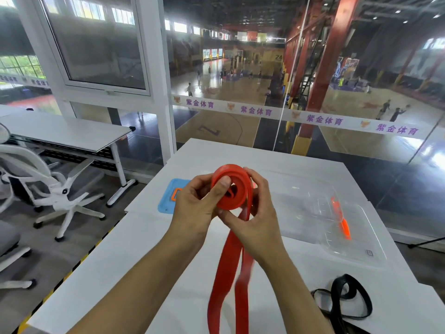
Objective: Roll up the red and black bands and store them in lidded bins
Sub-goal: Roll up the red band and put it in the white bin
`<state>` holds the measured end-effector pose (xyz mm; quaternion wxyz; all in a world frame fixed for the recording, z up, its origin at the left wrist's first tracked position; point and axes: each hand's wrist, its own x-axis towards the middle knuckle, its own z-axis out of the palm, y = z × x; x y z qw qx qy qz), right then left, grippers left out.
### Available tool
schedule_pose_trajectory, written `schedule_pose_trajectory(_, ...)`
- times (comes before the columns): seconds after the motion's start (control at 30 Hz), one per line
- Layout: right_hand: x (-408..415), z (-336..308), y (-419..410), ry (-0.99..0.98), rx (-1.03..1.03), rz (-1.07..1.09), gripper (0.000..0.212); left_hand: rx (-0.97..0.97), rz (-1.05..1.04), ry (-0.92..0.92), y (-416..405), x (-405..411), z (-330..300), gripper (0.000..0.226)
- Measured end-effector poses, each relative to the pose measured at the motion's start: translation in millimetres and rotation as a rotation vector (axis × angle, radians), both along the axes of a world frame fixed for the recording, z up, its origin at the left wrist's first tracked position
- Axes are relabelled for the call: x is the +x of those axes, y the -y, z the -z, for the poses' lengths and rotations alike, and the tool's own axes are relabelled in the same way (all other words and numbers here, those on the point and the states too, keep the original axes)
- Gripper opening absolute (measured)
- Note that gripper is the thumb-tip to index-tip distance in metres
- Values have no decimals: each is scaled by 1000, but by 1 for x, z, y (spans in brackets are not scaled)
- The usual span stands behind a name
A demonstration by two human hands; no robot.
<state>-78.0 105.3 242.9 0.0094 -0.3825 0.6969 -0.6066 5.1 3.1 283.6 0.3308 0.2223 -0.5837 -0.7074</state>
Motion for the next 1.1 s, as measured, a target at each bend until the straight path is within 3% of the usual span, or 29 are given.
schedule_pose_trajectory(0.2, 4, 4, 11, -63, 13, 97, 88, 210, 87, -82, -6, 0, 7, 71)
schedule_pose_trajectory(0.33, 4, 6, 5, -61, 196, 87, 81, 225, 85, -61, -2, 2, 19, 62)
schedule_pose_trajectory(0.5, -4, 7, -14, -47, 333, -46, 79, 86, 195, 83, 9, 14, 34, 62)
schedule_pose_trajectory(0.67, -8, 5, -23, -153, 437, -172, 87, -2, 391, 268, 32, 22, 31, 54)
schedule_pose_trajectory(0.83, -9, 4, -26, -251, 565, -326, 94, -387, 545, 496, 47, 27, 14, 44)
schedule_pose_trajectory(0.97, -9, 5, -28, -233, 601, -291, 98, -467, 511, 472, 48, 27, 18, 25)
schedule_pose_trajectory(1.1, -18, -4, -32, -212, 730, -243, 77, -558, 484, 436, 47, 27, 24, 21)
